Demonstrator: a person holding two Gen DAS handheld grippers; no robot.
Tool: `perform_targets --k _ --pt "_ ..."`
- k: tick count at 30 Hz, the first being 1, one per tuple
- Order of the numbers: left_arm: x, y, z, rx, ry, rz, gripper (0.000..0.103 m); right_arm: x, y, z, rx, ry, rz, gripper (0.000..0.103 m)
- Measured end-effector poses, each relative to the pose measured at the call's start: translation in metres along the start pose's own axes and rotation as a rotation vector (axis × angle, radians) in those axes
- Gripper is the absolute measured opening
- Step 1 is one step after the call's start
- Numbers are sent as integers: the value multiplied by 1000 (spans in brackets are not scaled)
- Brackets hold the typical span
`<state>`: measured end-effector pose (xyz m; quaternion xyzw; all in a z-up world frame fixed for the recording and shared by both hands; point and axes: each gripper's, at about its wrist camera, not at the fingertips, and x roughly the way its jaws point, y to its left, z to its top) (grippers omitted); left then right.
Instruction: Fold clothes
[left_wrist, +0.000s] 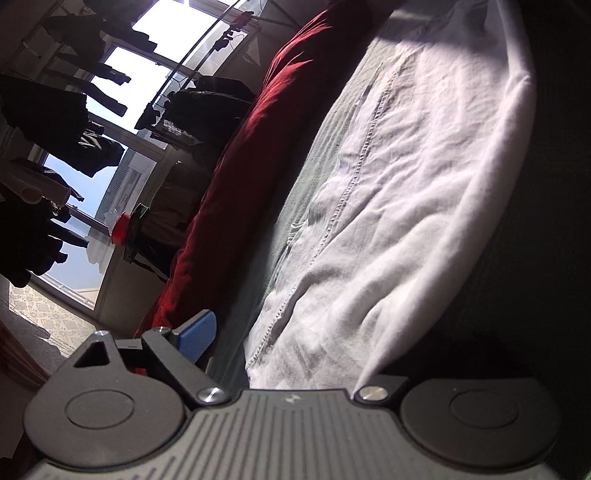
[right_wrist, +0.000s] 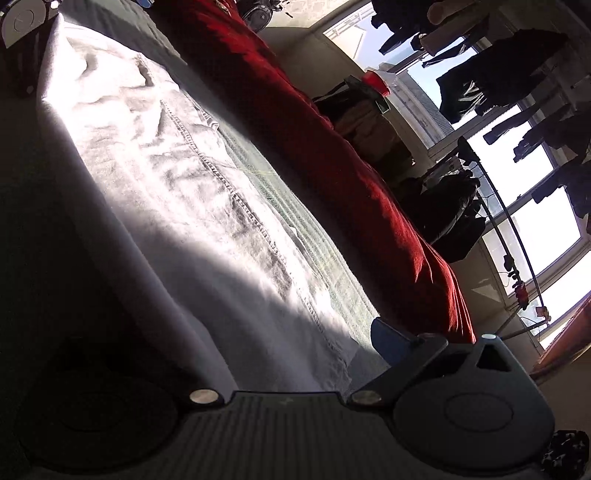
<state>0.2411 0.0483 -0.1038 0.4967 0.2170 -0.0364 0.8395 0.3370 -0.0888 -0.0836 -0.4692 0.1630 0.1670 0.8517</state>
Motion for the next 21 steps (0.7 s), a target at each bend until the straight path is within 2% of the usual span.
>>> perform_targets --k 2,4,6,8,9,13,16,19,21 --pt "4 -4 5 8 9 -9 69 2 3 3 -14 4 3 95" --pt "9 -8 11 16 19 -15 61 5 6 8 -22 11 12 84" --pt "9 -12 12 36 19 -23 49 8 11 12 -56 -1 -7 80" --pt "7 -14 10 46 13 -30 42 10 16 11 -75 -8 -27 75" --pt "7 -15 9 46 11 -31 40 10 17 11 -67 -10 -24 69" --pt "10 -13 8 40 6 -54 37 8 23 10 -80 -16 -26 51" --pt "13 -10 6 49 -1 -64 43 13 24 14 -99 29 46 38" --pt "11 -7 2 54 -6 -58 44 11 18 15 -112 52 79 38" --pt "13 -7 0 45 -6 -55 44 3 18 13 -149 53 64 39"
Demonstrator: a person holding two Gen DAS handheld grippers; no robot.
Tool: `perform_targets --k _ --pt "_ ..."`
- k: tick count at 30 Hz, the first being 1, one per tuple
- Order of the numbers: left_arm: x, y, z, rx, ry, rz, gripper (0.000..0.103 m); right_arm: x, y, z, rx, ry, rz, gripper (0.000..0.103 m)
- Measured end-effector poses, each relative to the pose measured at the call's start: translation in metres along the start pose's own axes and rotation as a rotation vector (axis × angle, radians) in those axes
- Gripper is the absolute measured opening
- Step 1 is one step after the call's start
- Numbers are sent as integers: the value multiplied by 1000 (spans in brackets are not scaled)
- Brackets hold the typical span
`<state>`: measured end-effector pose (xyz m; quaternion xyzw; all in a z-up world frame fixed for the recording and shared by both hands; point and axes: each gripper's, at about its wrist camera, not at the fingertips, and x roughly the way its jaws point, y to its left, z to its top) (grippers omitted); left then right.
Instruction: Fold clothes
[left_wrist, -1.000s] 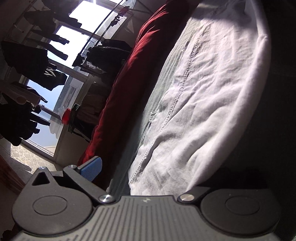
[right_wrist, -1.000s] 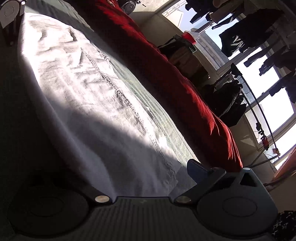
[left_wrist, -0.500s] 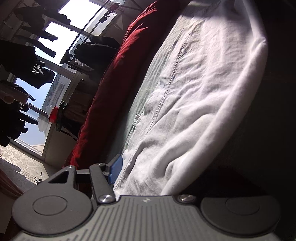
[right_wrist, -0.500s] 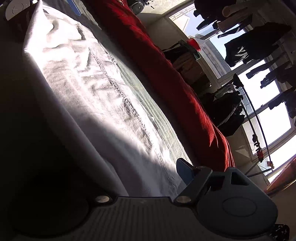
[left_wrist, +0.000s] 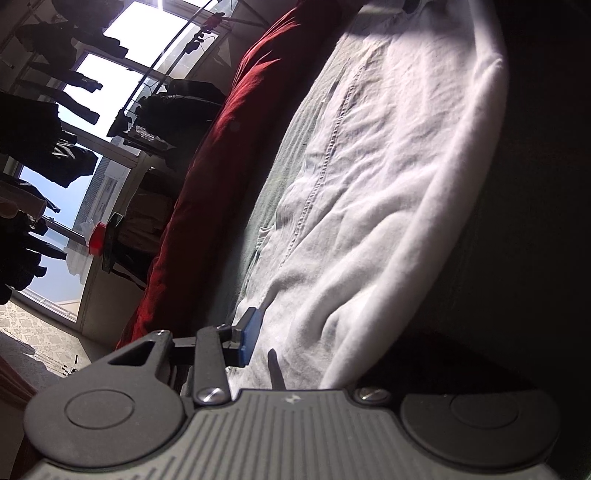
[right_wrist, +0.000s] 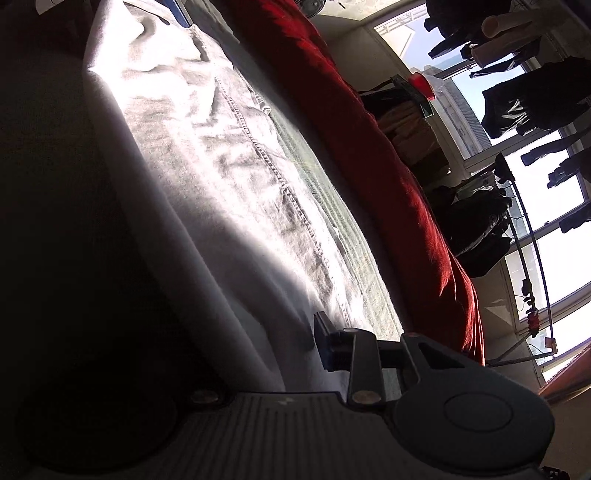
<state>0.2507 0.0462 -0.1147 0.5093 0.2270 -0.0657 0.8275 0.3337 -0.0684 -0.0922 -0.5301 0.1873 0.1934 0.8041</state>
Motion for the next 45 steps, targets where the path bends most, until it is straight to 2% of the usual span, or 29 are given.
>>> perform_targets --k 1,3,4,5,6,13,18,23,28,34,38,41,44,45 --pt "2 0 0 -11 1 -1 43 -2 3 -2 -20 -5 -18 39" --pt "4 0 5 -23 6 4 34 2 11 -3 -41 -9 -50 39" --pt "3 0 7 -21 4 7 29 4 15 -2 -51 -15 -67 33" --pt "2 -1 8 -14 -2 18 20 5 18 -2 -61 -26 -85 27" --pt "0 -2 8 -6 -7 28 18 4 19 -1 -62 -37 -103 22" --pt "-11 21 12 -64 -53 80 13 -13 2 2 -8 -101 -178 19" --pt "-34 29 18 -61 -87 85 12 -35 -9 5 -3 -112 -182 19" --pt "-79 22 19 -27 -101 42 12 -71 -13 -4 10 -96 -102 19" --pt "-136 0 16 17 -108 -12 13 -126 -10 -21 32 -66 -8 19" --pt "-189 -29 12 24 -90 -80 13 -186 20 -44 10 -20 80 19" --pt "-207 -41 7 3 -80 -88 13 -214 42 -56 -3 1 118 19" --pt "-204 -49 2 -11 -47 -104 19 -226 54 -63 -2 14 130 19" --pt "-204 -55 -2 0 5 -169 22 -226 62 -71 12 55 183 33" --pt "-207 -56 -5 16 17 -181 26 -228 67 -74 16 70 208 41"
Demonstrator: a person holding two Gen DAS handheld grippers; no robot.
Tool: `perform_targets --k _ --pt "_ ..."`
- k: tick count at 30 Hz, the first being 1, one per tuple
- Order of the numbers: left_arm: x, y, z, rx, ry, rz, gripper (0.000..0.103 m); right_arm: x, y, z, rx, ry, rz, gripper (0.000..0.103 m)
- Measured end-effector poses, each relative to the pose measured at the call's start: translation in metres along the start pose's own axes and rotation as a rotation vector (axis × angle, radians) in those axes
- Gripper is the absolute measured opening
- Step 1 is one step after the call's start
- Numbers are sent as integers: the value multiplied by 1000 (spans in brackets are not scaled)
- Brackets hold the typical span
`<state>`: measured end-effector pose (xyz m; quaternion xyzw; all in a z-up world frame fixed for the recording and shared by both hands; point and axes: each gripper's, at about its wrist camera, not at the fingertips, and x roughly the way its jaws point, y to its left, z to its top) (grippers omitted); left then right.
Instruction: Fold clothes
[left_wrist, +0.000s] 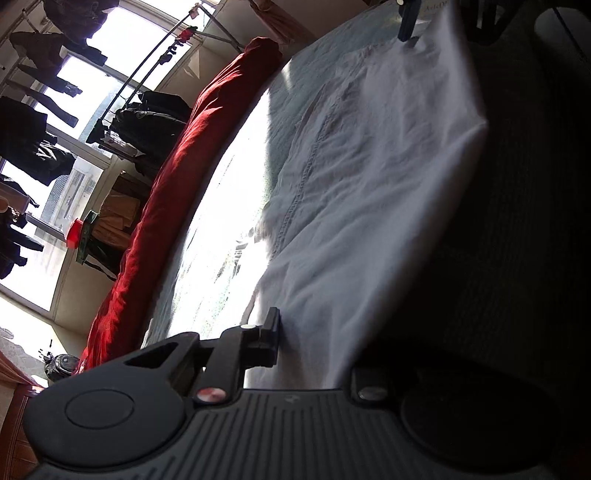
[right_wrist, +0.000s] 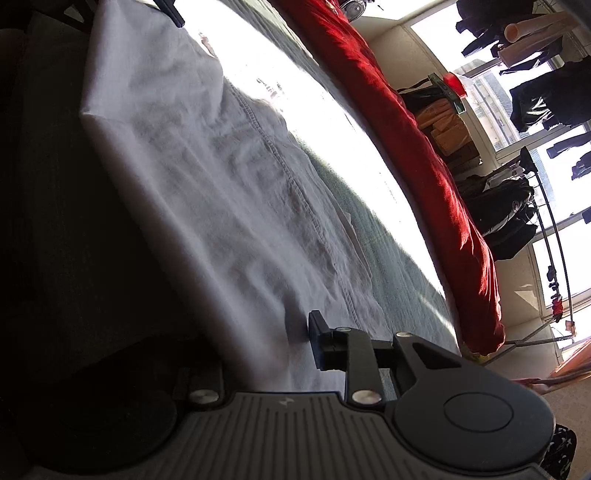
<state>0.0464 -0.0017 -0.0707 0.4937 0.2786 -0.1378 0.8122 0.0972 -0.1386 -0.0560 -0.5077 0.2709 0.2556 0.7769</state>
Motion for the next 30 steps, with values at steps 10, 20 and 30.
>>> perform_targets --k 10,20,30 --pt "-49 38 -26 -90 27 -140 32 -63 -9 -56 188 34 118 66" --pt "-4 119 -7 -574 -127 -209 54 -42 -54 -29 563 -123 217 70" --pt "31 86 -61 -756 48 -329 60 -9 -36 -79 811 -66 323 70"
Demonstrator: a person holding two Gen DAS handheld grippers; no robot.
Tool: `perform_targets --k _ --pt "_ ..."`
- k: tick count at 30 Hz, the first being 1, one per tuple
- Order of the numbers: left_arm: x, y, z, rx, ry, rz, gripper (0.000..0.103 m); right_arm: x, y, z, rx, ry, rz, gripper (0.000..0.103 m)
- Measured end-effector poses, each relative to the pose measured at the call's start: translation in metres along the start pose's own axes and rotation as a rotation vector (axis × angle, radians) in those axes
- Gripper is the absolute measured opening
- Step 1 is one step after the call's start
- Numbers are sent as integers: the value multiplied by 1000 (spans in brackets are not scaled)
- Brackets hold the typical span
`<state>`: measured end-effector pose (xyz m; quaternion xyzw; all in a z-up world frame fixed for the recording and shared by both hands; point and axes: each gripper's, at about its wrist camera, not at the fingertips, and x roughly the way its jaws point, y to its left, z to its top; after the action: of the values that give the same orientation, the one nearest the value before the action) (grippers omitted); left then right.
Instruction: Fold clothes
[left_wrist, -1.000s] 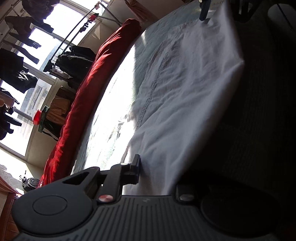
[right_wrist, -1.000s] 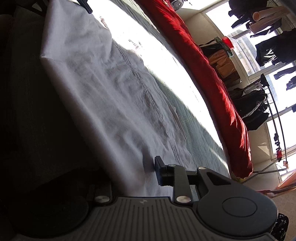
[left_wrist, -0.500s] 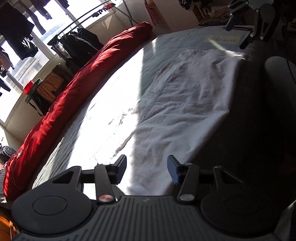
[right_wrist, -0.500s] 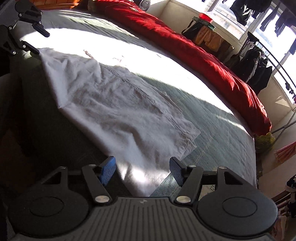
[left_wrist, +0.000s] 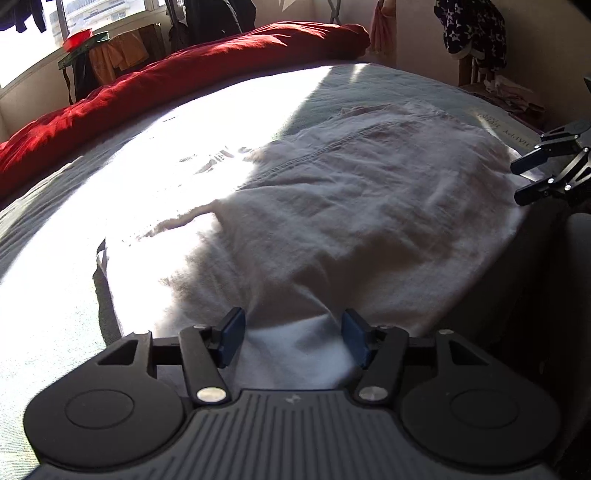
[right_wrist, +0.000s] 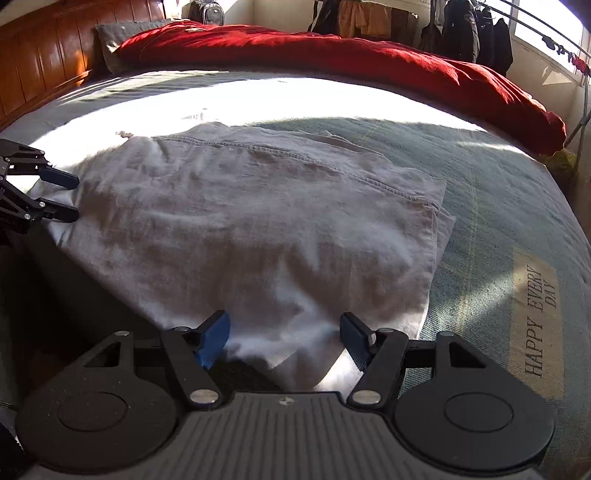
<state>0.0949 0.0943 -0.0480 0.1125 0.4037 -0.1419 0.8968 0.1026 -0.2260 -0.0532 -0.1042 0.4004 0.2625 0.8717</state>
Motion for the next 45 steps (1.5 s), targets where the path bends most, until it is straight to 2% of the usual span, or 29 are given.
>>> perform_targets --k 3,6,9,12,15,21,24,27,28,33,35,37,38,40,43,45 --pt "-10 5 14 -58 -26 23 67 -15 -28 1 127 -51 48 74" --pt "-8 6 27 -125 -68 -12 71 -19 -63 5 260 -101 71 79" --pt "-1 0 37 -156 -79 -48 74 -1 -100 6 410 -100 123 84" --pt "11 -9 45 -167 -81 -54 74 28 -132 4 562 -89 238 87" --pt "23 -14 51 -195 -76 -82 74 48 -148 9 642 -138 370 102" --pt "29 -19 65 -181 -84 -64 74 61 -167 45 693 -231 499 99" --pt "27 -18 68 -191 -93 -51 77 45 -167 66 637 -276 478 99" --pt "27 -20 66 -196 -79 -45 79 21 -153 71 563 -261 327 99" --pt "26 -21 65 -194 -69 -55 79 13 -148 70 546 -257 302 99" --pt "21 -32 58 -172 -33 -76 80 -8 -101 35 567 -185 440 102" --pt "17 -36 54 -175 -32 -91 82 -5 -78 20 565 -140 496 102" --pt "14 -36 46 -194 -29 -110 85 2 -57 5 572 -89 512 102" --pt "14 -34 42 -212 -19 -114 85 6 -49 -3 580 -63 494 102" --pt "13 -28 33 -240 2 -114 85 9 -44 -22 619 -34 397 102" --pt "7 -16 19 -286 20 -120 85 -5 -46 -43 697 -74 396 102" --pt "-1 -4 18 -332 -1 -136 85 -17 -44 -45 707 -102 369 103"
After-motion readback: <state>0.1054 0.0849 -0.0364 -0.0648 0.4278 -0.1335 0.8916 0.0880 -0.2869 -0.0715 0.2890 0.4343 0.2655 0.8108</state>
